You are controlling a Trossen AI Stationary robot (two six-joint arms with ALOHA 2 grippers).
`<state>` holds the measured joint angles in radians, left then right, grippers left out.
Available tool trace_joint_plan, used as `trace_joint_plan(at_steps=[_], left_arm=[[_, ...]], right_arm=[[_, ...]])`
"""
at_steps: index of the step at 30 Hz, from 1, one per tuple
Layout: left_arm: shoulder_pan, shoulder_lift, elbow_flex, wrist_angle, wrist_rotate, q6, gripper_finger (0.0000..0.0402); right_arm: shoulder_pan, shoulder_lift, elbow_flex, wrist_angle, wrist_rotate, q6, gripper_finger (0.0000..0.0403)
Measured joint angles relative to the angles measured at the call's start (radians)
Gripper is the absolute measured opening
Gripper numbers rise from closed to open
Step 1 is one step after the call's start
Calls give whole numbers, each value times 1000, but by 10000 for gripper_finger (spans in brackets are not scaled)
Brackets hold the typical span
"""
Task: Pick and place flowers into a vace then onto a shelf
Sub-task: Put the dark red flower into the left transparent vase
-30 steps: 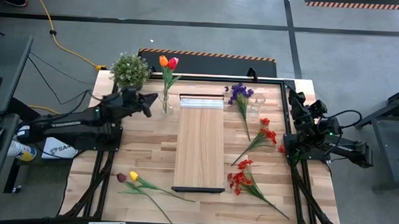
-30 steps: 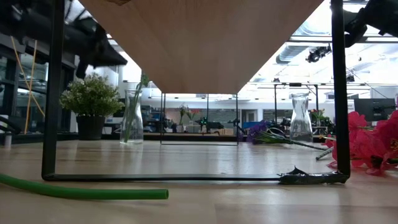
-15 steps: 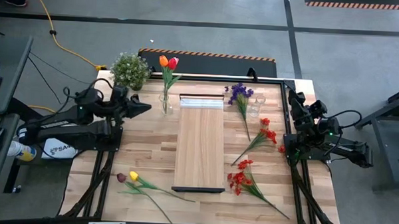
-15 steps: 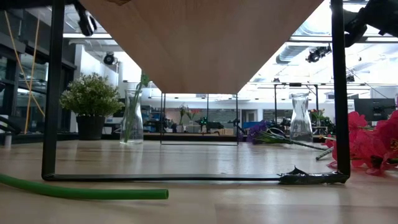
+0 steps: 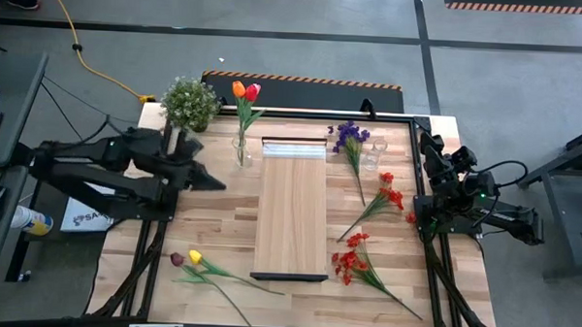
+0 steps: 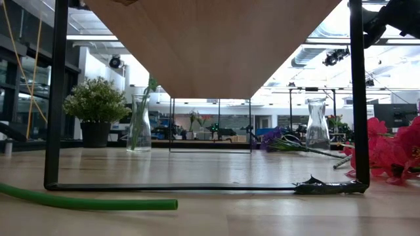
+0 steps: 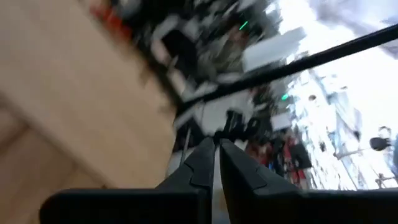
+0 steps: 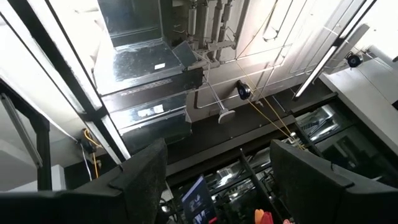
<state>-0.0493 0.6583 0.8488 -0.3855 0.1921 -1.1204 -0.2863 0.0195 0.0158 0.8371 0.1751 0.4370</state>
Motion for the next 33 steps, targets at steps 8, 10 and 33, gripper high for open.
trace_joint_plan(at_steps=[8, 10, 33], left_arm=[[-159, 130, 87, -189, -1, -319, 62], [-195, 147, 88, -200, -11, -393, 62], [-650, 417, 89, -304, -361, -1183, 62]], right_arm=[[0, 0, 0, 0, 1, 0, 272], [0, 0, 0, 0, 1, 0, 271], [0, 0, 0, 0, -35, -14, 272]])
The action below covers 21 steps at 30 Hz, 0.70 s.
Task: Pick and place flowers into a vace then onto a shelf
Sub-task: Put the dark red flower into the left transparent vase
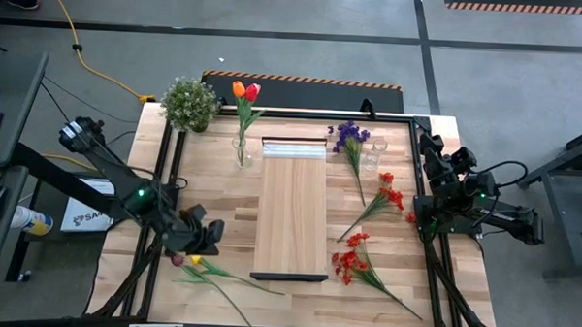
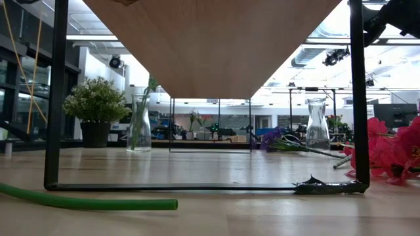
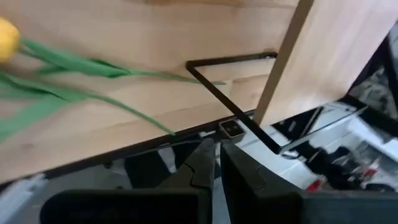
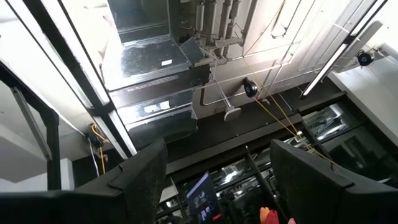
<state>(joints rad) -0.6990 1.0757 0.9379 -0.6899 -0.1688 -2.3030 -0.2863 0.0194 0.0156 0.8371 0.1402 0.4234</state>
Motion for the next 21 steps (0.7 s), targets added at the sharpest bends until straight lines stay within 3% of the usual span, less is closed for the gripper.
trace_joint_plan(at_steps=[7, 14, 21], left_arm=[[-49, 133, 0, 138, -117, -157, 62], [-48, 226, 0, 178, -93, -173, 62], [-48, 231, 0, 120, -50, -173, 62]], right_arm=[[0, 0, 0, 6, 6, 0, 272], [0, 0, 0, 6, -46, 48, 272], [0, 0, 0, 6, -46, 48, 271]])
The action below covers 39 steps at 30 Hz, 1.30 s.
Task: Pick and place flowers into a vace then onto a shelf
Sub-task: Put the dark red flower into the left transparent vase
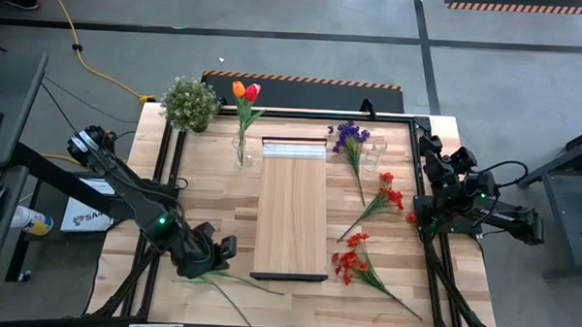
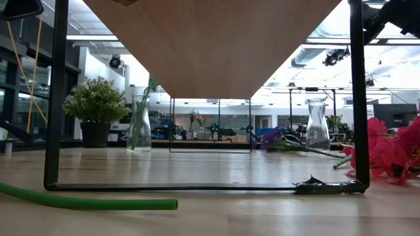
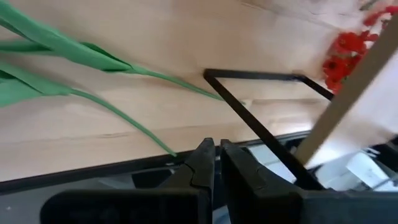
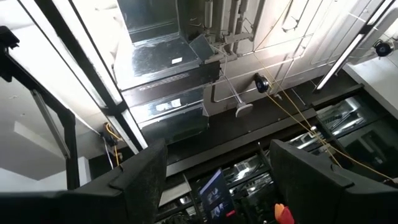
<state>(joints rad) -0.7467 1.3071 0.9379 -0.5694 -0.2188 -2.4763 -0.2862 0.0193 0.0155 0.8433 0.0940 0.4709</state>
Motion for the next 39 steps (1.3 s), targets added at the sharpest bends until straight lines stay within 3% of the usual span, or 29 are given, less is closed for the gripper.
trace_joint_plan(at_steps=[10, 21, 39], left_arm=[[0, 34, 0, -44, 64, -9, 62], [0, 155, 0, 114, 170, -17, 62], [-59, 153, 0, 12, 328, -42, 62]], right_arm=[[0, 0, 0, 0, 0, 0, 271], [0, 0, 0, 10, 11, -7, 272], [0, -1, 0, 27, 11, -7, 272]])
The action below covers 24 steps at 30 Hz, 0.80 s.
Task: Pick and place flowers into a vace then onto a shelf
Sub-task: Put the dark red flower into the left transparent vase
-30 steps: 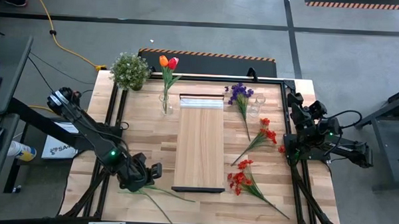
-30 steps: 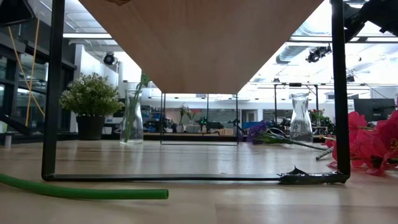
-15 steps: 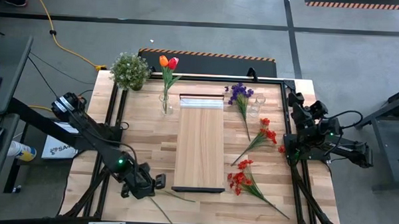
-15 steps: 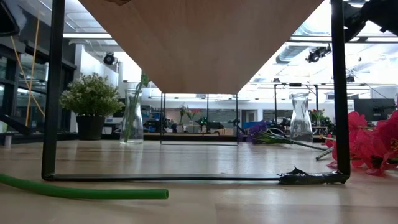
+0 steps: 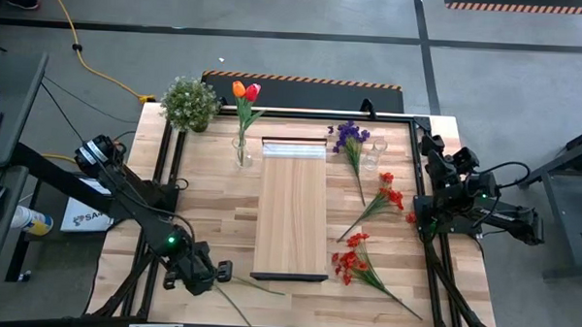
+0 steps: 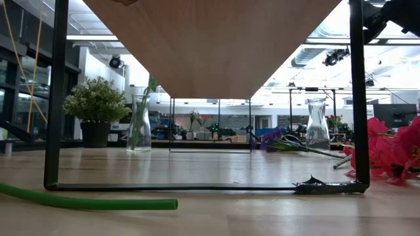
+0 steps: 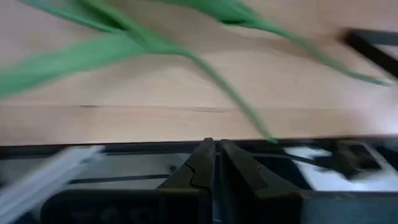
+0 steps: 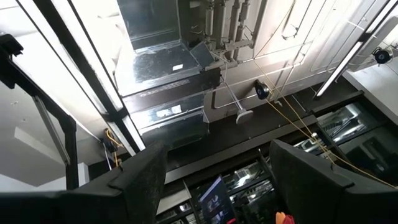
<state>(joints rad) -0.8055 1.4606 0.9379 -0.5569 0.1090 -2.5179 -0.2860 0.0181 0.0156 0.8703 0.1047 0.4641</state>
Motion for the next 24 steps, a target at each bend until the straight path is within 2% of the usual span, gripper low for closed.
trace_joint_plan(at_steps=[3, 17, 24], left_arm=[[-1, 8, 0, -38, 24, 3, 62], [-32, 91, 0, -3, 78, 4, 63], [-33, 93, 0, 17, 27, -3, 63]], right_arm=[[0, 0, 0, 0, -1, 0, 271], [0, 0, 0, 2, -4, 8, 273], [0, 0, 0, 3, -4, 9, 272]])
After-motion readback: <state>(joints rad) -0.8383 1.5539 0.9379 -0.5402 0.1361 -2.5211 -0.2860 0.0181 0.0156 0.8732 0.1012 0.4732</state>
